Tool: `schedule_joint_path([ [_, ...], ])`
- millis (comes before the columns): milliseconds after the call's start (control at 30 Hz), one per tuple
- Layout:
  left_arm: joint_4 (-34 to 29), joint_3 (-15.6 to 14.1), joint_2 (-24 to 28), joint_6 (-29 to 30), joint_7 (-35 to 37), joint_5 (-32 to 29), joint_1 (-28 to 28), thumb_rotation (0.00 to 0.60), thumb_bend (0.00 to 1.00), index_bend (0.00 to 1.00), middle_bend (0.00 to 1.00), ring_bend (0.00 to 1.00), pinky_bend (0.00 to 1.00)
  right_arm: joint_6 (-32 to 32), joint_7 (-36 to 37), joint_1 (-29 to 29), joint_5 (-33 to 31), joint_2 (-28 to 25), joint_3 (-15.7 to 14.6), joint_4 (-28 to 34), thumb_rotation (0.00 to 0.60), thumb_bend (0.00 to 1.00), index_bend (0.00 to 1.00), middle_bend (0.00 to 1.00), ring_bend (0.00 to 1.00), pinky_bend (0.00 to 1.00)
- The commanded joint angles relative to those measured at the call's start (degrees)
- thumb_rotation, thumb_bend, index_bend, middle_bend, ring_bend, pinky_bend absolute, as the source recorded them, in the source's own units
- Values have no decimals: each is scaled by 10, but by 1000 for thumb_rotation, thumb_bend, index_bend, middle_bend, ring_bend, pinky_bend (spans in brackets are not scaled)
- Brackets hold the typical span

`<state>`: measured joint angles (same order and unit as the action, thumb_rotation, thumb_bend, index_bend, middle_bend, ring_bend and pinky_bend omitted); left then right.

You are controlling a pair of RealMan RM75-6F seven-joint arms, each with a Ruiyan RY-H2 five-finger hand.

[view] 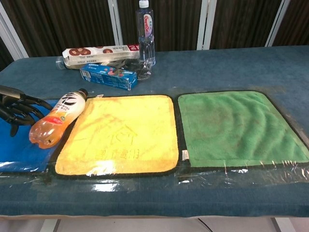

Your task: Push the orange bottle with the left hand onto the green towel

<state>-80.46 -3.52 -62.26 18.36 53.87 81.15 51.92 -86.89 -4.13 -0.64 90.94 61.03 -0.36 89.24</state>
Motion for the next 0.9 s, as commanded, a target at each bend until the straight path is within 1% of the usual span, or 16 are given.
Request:
schedule_joint_path([
  [33, -22, 7, 13, -4, -29, -22, -3, 539, 489, 105, 239, 252, 538, 0, 1, 0, 1, 0, -1, 0, 600, 168, 0, 8, 0, 0],
  [133, -40, 17, 16, -3, -33, -29, -7, 542, 501, 105, 244, 256, 539, 1, 0, 0, 1, 0, -1, 0, 600, 168, 0, 8, 0, 0],
  [233, -50, 32, 11, 4, -13, -21, -15, 538, 510, 105, 253, 263, 528, 2, -1, -1, 1, 0, -1, 1, 600, 168, 0, 8, 0, 0],
  [367, -45, 47, -2, 18, 32, 11, -22, 536, 516, 105, 253, 263, 466, 3, -2, -1, 0, 1, -1, 1, 600, 168, 0, 8, 0, 0],
  [500, -37, 51, -15, 43, 92, 56, -24, 524, 518, 105, 253, 258, 459, 3, -2, -1, -1, 0, 0, 1, 600, 168, 0, 8, 0, 0],
  [567, -34, 47, -19, 59, 128, 81, -22, 518, 522, 105, 253, 255, 433, 4, -1, -1, -2, 0, 0, 1, 600, 168, 0, 8, 0, 0],
  [633, -27, 35, -22, 74, 172, 111, -16, 517, 525, 105, 253, 255, 404, 4, 1, -1, -2, 0, 0, 1, 600, 168, 0, 8, 0, 0],
  [800, -1, -3, -33, 115, 258, 169, 6, 517, 524, 105, 253, 255, 399, 3, 5, 0, -2, -2, 0, -1, 600, 168, 0, 8, 0, 0],
  [900, 15, -20, -43, 146, 309, 185, 14, 516, 525, 105, 253, 254, 398, 2, 6, 0, -1, -2, 0, -2, 600, 168, 0, 8, 0, 0],
])
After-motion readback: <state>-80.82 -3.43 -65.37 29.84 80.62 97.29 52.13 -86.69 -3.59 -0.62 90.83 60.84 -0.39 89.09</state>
